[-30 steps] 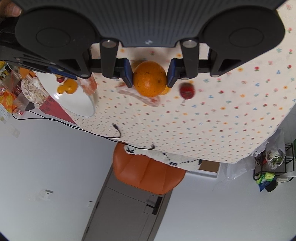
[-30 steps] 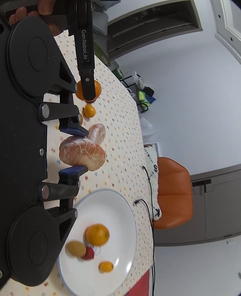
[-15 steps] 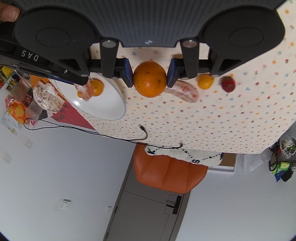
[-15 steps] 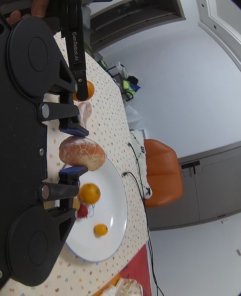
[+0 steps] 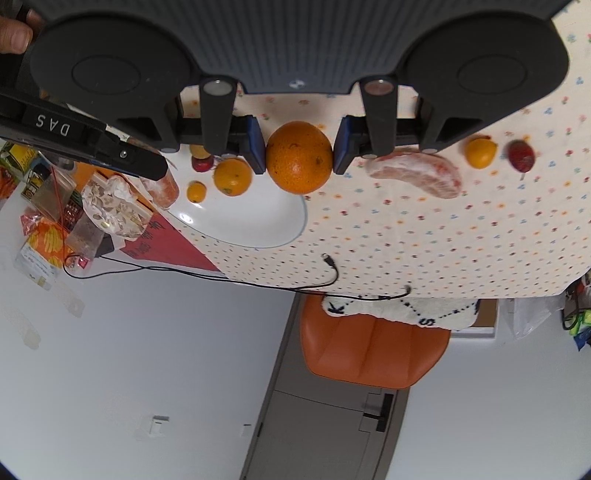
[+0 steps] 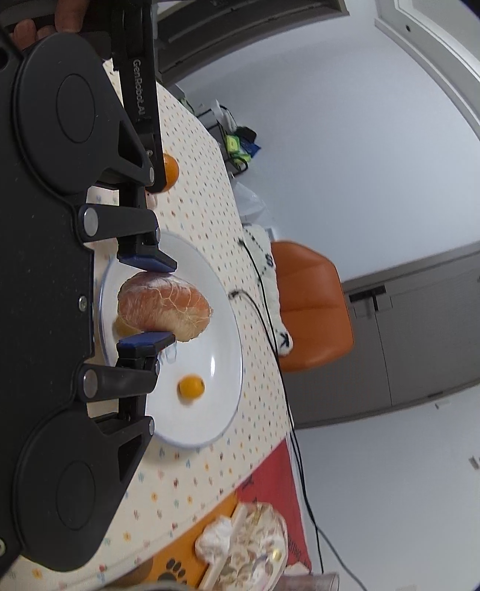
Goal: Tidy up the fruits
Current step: 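Carry the orange and pomelo segment over the white plate and open both tools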
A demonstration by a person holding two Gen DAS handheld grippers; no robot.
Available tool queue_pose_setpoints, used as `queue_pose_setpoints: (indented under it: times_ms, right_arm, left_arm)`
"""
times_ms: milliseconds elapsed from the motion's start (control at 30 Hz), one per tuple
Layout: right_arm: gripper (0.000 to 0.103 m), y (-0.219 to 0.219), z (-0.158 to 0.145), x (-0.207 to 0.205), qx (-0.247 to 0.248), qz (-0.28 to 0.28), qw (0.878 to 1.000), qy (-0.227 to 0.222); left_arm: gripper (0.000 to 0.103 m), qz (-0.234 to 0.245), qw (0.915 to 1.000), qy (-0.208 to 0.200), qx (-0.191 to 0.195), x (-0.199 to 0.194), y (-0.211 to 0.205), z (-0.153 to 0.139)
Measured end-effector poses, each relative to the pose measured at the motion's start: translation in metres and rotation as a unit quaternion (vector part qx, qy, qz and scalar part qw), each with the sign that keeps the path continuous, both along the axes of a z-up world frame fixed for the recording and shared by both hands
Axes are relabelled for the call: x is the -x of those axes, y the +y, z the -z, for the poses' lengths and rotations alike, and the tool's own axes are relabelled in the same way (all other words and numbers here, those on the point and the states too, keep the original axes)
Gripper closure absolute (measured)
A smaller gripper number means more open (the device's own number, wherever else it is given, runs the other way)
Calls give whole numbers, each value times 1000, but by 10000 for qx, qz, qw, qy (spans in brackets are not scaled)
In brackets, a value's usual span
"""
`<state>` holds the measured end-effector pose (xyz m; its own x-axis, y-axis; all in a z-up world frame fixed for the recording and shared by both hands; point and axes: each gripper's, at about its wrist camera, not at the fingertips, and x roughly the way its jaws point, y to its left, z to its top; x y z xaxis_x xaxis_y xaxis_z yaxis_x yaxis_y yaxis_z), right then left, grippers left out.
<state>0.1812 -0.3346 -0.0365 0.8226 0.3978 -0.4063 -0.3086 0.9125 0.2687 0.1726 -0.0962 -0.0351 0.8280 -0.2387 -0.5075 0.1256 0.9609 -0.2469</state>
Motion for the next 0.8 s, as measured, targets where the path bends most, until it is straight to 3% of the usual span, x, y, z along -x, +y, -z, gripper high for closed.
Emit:
queue_pose_setpoints:
  times_ms: [500, 800]
  right_arm:
    - [70, -40, 16, -21, -236, 378, 9988, 187]
    - [70, -38, 14, -29, -290, 358, 9988, 153]
  left_arm:
    - [65, 262, 9995, 54, -188, -29, -43, 4]
    - [62, 72, 9997, 67, -245, -36, -51, 2]
